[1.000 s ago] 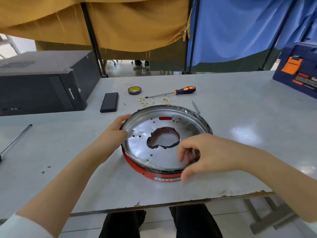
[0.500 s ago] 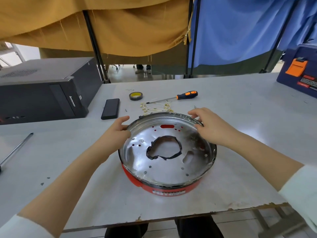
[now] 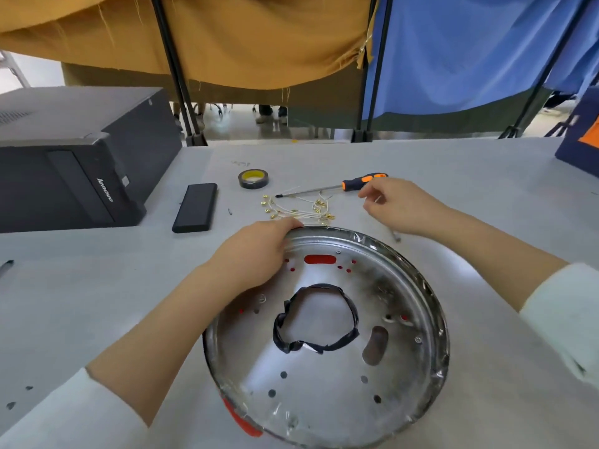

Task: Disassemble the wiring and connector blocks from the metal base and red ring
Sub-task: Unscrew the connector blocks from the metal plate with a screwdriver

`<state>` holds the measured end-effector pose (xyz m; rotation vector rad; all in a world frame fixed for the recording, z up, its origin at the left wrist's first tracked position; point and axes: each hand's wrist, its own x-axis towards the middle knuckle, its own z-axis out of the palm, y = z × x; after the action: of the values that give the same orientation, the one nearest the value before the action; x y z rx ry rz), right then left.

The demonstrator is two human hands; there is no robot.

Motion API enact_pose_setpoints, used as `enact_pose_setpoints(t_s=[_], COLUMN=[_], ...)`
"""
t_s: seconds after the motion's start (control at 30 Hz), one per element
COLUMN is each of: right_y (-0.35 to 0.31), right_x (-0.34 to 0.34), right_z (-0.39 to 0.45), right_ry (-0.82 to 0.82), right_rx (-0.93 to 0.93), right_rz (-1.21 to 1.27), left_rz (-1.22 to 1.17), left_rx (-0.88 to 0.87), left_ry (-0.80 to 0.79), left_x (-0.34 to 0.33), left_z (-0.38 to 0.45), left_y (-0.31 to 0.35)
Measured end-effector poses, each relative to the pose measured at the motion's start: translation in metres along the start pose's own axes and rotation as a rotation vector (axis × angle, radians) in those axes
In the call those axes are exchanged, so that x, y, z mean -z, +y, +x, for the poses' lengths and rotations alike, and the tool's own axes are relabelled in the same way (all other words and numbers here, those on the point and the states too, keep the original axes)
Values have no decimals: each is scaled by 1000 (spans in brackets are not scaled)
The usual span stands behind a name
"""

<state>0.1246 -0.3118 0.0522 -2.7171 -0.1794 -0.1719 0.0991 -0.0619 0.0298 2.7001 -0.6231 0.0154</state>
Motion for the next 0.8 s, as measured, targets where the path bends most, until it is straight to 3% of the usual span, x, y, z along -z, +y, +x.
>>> enact_pose_setpoints(t_s=[0.3,0.57,0.8], right_y=[34,39,40], right_x=[-43,-49,-45], right_z=[101,109,99], right_ry=[-100,-47,-71], right_rx=[-84,-60,-168], right_rz=[-305,-617,-505], left_rz=[60,94,105], left_rx=[-49,-33,-21], left_ry=[182,170,145], left_x=[-14,-13,-12], left_z=[-2,-4,-5], left_y=[-9,-3,-2])
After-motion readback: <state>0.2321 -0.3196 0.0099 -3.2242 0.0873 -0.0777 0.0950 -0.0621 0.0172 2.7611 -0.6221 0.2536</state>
